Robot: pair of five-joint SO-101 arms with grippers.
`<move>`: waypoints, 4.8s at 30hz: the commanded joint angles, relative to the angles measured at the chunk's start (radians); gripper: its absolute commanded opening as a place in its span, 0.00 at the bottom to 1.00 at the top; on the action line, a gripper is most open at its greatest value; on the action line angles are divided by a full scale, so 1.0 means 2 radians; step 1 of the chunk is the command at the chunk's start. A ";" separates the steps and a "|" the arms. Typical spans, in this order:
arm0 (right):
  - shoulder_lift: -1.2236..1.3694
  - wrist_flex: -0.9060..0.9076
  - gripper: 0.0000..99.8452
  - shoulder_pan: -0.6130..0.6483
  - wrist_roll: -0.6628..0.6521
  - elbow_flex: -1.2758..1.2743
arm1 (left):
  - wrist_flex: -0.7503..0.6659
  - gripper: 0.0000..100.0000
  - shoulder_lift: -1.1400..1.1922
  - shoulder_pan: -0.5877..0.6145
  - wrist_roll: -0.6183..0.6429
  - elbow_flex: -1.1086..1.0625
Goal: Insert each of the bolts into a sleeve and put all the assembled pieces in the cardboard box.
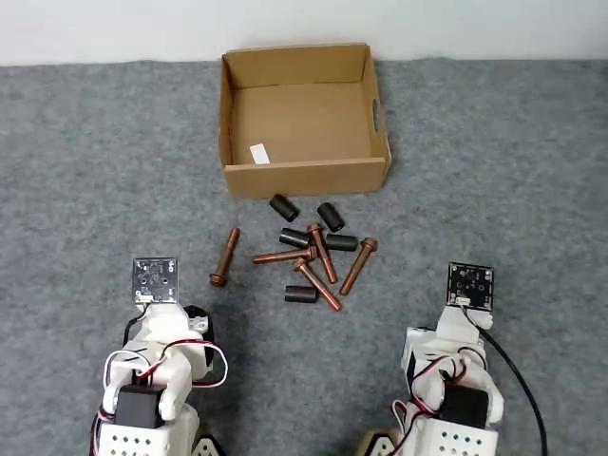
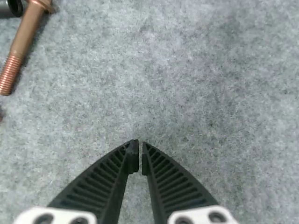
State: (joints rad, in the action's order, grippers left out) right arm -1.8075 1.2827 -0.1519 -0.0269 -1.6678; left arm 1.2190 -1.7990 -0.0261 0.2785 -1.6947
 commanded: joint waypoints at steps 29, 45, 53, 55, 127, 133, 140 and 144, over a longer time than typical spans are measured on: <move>0.058 -0.008 0.01 0.101 -0.002 0.213 | 0.003 0.01 0.001 0.002 0.002 0.005; 0.544 -0.049 0.01 0.158 -0.127 0.498 | 0.003 0.01 0.001 0.002 0.002 0.005; 0.694 -0.097 0.02 0.207 -0.364 0.577 | 0.003 0.01 0.001 0.002 0.002 0.005; 0.735 -0.100 0.05 0.211 -0.375 0.605 | 0.003 0.01 0.001 0.002 0.002 0.005; 0.986 0.256 0.01 0.225 -0.166 1.069 | 0.003 0.01 0.001 0.002 0.002 0.005; 0.890 0.256 0.01 0.224 -0.038 0.939 | 0.003 0.01 0.001 0.002 0.002 0.005; 0.748 0.256 0.01 0.158 0.051 0.821 | 0.003 0.01 0.001 -0.002 0.002 0.005; 0.671 0.256 0.01 0.112 0.057 0.773 | 0.003 0.01 0.001 -0.003 0.002 0.005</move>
State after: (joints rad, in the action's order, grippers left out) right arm -0.3360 1.7522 0.1289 0.0683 -0.0905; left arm 1.2190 -1.7990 -0.0261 0.2785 -1.6947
